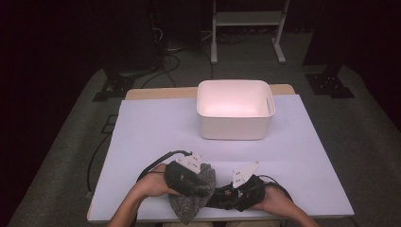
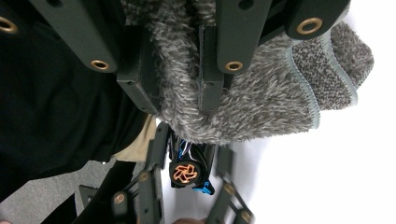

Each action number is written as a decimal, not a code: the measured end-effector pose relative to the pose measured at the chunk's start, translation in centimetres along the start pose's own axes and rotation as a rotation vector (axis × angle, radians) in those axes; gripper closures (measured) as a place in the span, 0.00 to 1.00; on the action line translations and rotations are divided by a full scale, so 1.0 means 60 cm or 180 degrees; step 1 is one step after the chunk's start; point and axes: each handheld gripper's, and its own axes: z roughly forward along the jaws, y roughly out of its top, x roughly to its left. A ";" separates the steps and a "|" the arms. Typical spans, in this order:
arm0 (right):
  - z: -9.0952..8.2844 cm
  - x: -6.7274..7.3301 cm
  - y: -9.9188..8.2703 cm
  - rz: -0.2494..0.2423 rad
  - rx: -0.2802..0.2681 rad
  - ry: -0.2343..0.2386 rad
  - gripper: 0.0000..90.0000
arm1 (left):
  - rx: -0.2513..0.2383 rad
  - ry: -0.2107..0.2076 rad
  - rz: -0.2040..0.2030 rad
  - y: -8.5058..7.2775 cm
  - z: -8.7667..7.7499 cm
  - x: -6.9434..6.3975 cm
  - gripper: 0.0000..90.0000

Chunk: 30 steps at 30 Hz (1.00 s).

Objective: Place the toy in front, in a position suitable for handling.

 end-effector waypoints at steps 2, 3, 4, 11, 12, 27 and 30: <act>0.002 0.000 0.001 -0.0056 0.0018 0.0018 0.57 | 0.0016 0.0013 0.0025 0.002 0.001 -0.001 0.79; 0.002 0.001 0.002 -0.0075 0.0030 0.0012 0.58 | 0.0030 0.0022 0.0042 0.004 0.000 -0.002 0.80; 0.002 0.002 0.002 -0.0115 0.0025 0.0000 0.58 | 0.0030 0.0019 0.0046 0.005 0.000 -0.002 0.80; -0.006 -0.011 0.010 -0.0328 -0.0005 -0.0284 0.62 | 0.0056 0.0151 0.0046 0.027 -0.003 0.009 0.79; -0.007 -0.015 0.011 -0.0323 -0.0011 -0.0328 0.62 | 0.0077 0.0178 0.0054 0.029 -0.001 0.010 0.79; -0.032 -0.027 -0.026 0.0122 -0.0246 -0.0302 0.49 | 0.0062 0.0223 0.0063 0.028 0.008 0.007 0.75; -0.033 -0.028 -0.030 0.0146 -0.0257 -0.0275 0.45 | 0.0066 0.0237 0.0090 0.030 0.013 0.004 0.75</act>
